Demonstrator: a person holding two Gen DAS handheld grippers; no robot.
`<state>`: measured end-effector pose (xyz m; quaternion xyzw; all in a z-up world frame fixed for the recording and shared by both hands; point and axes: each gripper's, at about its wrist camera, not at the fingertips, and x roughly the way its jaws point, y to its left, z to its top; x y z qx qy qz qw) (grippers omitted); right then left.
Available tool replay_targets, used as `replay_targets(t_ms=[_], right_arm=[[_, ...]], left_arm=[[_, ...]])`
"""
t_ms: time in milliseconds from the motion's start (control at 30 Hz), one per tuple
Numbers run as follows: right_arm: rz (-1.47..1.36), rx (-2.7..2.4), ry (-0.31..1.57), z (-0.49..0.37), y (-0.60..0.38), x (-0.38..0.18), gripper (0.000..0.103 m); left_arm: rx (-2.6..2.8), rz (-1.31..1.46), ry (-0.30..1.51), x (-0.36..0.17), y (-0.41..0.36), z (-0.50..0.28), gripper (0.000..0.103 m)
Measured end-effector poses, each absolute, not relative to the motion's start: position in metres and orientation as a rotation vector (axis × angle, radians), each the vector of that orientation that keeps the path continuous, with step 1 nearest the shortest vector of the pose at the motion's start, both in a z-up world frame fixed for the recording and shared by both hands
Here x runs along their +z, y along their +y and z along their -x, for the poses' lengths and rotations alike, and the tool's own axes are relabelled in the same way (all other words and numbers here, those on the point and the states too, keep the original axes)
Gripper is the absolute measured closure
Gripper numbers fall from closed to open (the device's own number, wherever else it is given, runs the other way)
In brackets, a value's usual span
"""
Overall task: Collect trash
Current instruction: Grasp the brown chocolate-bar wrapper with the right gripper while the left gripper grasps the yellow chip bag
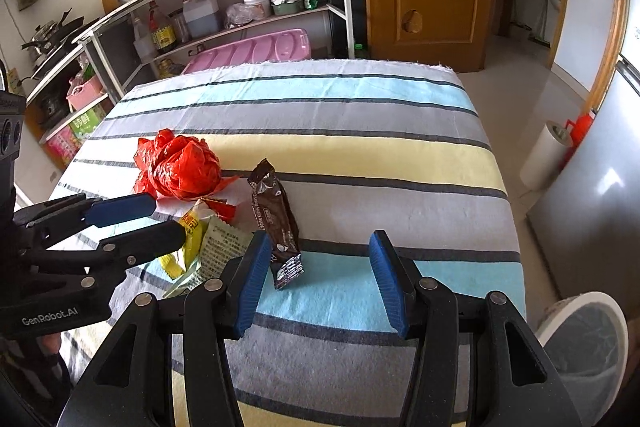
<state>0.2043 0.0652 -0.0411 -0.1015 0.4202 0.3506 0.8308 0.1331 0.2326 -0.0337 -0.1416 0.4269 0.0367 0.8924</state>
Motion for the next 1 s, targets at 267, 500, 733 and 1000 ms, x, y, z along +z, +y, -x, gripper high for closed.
replay_targets(t_ms=[267, 500, 733, 1000], right_arm=[[0.265, 0.764, 0.891, -0.207, 0.076, -0.048, 0.051], [0.338, 0.804, 0.898, -0.205, 0.088, -0.054, 0.051], [0.309, 0.768, 0.898, -0.211, 0.087, -0.057, 0.071], [0.289, 0.727, 0.886, -0.212, 0.069, -0.056, 0.082]], left_arm=[[0.073, 0.3, 0.898, -0.04, 0.24, -0.14, 0.05], [0.085, 0.326, 0.894, -0.04, 0.251, -0.135, 0.05], [0.072, 0.332, 0.891, -0.04, 0.251, -0.132, 0.05], [0.045, 0.312, 0.901, -0.04, 0.238, -0.139, 0.05]])
